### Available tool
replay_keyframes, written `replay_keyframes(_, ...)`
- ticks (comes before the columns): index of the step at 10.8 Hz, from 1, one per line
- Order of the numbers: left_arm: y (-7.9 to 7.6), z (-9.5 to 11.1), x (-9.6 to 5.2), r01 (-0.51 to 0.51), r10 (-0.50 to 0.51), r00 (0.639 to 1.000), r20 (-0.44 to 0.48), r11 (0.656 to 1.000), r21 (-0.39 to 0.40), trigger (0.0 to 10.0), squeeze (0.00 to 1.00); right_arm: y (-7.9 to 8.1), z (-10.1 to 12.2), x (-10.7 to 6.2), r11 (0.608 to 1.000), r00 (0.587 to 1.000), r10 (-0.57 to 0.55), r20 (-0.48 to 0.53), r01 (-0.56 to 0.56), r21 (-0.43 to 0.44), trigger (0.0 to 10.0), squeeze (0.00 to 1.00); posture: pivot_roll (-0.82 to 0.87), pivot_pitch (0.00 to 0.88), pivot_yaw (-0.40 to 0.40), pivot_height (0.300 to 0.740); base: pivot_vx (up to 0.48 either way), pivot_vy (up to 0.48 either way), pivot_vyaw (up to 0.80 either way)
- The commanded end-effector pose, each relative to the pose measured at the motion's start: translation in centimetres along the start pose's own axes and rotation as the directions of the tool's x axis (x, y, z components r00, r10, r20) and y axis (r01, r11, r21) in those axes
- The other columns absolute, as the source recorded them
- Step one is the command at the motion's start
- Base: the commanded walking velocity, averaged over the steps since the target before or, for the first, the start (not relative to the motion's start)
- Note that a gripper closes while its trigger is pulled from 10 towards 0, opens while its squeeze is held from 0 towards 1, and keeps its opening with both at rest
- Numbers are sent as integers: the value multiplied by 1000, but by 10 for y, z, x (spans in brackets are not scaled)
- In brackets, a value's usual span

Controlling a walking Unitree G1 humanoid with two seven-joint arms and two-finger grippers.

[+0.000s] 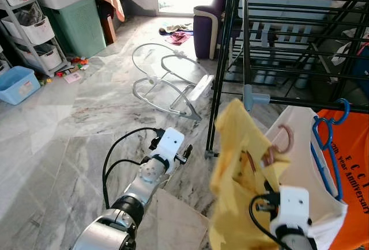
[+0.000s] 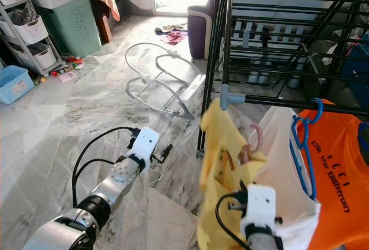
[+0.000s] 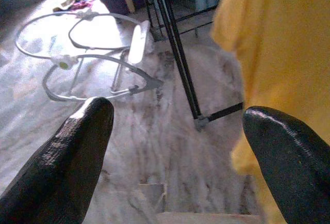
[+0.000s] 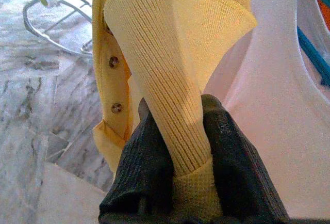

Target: Hang hanger

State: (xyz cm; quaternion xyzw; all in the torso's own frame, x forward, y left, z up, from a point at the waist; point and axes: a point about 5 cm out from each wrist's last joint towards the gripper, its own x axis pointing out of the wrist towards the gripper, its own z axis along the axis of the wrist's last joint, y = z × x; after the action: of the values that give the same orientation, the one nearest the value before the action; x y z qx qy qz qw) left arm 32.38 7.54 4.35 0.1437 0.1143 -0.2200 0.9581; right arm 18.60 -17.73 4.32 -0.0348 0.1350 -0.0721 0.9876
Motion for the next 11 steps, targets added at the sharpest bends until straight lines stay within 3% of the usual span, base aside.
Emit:
replay_keyframes(1, 0, -3, -1, 18, -18, 1000, 1, 999, -35, 10000, 0, 3, 7, 3, 1000, 999, 11, 36, -11, 1, 0, 0, -111, 0, -19, 740, 0, 0, 0)
replay_keyframes(7, 1, 8, 4, -19, 19, 1000, 14, 1000, 4, 10000, 0, 8, 5, 5, 999, 1000, 11, 23, -12, 50, 0, 0, -111, 0, 2, 740, 0, 0, 0)
replay_keyframes(11, 1, 12, 6, -21, 21, 1000, 17, 1000, 4, 10000, 0, 6, 5, 7, 998, 1000, -1, 25, -1, 56, 0, 0, -116, 0, 15, 740, -294, 0, 0)
